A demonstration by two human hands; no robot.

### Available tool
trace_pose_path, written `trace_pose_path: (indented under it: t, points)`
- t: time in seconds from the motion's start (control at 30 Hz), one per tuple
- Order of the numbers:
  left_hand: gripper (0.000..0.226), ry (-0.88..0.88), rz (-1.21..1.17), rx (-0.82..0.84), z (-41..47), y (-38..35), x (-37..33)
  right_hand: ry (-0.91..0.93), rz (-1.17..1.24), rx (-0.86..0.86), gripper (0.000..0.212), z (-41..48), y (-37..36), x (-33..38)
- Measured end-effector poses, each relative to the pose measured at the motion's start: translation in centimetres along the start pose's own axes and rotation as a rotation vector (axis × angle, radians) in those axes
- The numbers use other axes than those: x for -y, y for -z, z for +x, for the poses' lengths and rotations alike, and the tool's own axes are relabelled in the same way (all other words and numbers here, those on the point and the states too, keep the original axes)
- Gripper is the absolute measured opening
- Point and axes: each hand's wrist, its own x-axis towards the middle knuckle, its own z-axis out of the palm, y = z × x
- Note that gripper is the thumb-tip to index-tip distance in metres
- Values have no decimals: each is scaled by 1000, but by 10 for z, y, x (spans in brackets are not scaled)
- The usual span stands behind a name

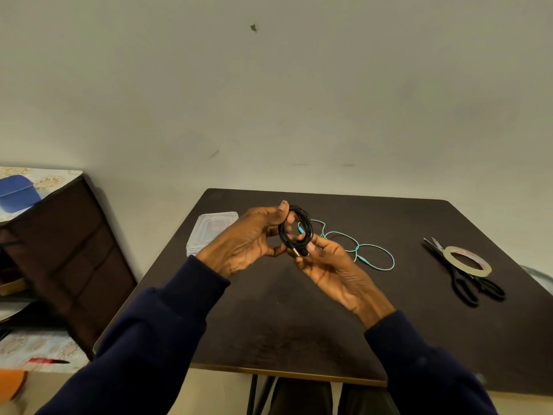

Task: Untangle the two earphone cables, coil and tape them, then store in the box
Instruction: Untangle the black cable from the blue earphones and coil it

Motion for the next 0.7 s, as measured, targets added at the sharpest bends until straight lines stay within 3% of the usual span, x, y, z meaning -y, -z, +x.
trace_pose_path:
  t: [0.1, 0.3, 0.47, 0.7]
  points:
    - [29, -6, 12, 0, -2, 0, -1, 9, -20, 15, 50, -3, -1, -1]
    - [31, -33, 39, 12, -3, 1, 0, 39, -79, -93, 30, -4, -11, -2]
    - [33, -83, 57, -7, -3, 6, -1, 79, -39, -243, 32, -4, -5, -3]
    - [34, -173, 154, -79, 1, 8, 11, 149, -120, -319, 36, -7, -1, -5]
